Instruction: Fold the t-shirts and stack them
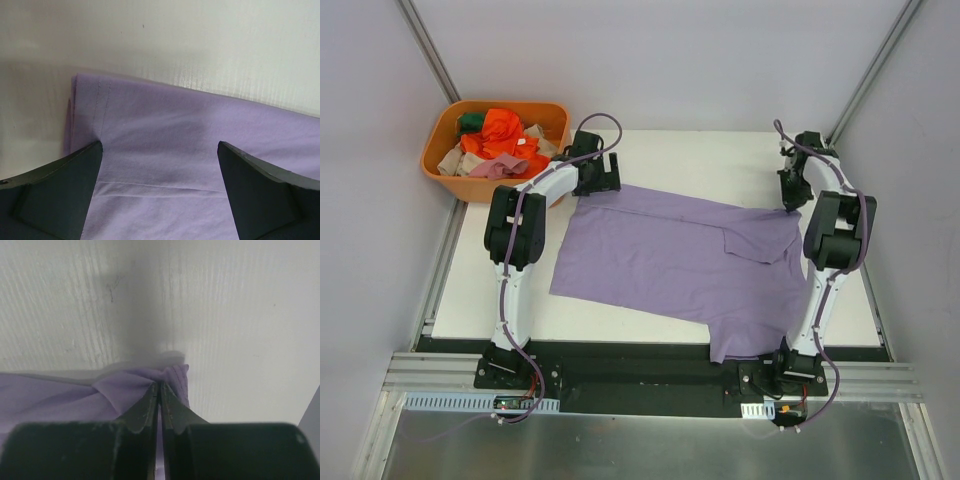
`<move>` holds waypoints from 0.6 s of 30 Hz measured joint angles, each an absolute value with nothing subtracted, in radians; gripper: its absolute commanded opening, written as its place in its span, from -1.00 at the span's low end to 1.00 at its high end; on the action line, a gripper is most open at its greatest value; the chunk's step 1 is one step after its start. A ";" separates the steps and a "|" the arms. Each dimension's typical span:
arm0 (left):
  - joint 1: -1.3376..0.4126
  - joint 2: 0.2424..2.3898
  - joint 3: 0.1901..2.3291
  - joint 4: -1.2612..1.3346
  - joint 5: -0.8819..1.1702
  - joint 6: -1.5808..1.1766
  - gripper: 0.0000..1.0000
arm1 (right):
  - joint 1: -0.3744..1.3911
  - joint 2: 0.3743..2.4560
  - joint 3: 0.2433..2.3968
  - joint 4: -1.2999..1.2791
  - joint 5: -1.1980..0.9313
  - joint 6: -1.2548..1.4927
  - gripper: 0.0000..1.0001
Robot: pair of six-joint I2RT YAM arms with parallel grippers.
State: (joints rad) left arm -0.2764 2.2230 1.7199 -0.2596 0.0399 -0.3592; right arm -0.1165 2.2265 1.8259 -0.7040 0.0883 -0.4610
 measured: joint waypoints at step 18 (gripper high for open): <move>-0.296 2.219 1.720 -0.271 -0.005 -0.356 0.98 | -0.142 1.597 1.223 -0.636 0.126 -0.071 -0.19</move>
